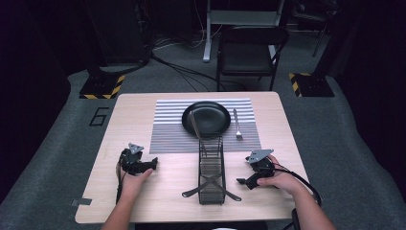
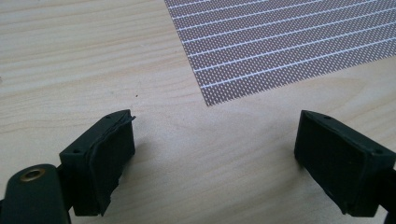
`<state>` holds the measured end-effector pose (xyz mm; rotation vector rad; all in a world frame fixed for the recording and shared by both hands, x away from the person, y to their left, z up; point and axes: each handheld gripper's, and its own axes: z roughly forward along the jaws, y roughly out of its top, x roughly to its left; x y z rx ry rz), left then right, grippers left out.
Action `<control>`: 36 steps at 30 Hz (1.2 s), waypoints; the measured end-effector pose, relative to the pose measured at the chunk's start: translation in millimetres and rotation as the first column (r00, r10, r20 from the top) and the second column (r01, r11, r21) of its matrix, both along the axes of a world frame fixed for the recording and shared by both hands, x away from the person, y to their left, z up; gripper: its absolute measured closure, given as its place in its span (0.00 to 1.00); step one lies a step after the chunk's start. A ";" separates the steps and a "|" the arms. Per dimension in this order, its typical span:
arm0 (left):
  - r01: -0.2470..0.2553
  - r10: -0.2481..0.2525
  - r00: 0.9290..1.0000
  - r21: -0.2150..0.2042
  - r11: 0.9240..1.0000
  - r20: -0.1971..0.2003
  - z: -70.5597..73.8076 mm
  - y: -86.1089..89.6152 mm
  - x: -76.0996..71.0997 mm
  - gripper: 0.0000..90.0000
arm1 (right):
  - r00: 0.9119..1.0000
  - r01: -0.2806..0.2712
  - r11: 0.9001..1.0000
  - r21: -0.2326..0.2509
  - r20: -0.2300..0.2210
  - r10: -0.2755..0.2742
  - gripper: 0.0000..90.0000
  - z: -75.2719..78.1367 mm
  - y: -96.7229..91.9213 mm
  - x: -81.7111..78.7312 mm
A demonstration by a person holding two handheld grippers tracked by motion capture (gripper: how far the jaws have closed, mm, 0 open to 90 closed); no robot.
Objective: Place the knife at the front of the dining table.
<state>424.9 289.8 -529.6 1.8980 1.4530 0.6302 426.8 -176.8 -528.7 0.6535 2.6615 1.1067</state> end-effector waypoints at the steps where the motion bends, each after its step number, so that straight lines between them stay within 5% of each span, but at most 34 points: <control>1: -0.003 0.003 1.000 0.001 1.000 -0.001 0.2 0.0 0.2 0.13 | 1.000 0.000 1.000 0.000 0.000 0.000 0.00 0.0 0.0 0.0; 30: -0.006 0.006 1.000 0.006 1.000 0.002 1.0 0.2 1.2 0.18 | 1.000 0.009 1.000 0.001 -0.001 -0.009 0.00 0.0 0.1 -0.7; 36: -0.021 0.021 1.000 0.000 1.000 0.006 2.6 1.4 0.4 0.27 | 1.000 0.008 1.000 0.001 -0.001 -0.008 0.00 0.0 0.1 -0.7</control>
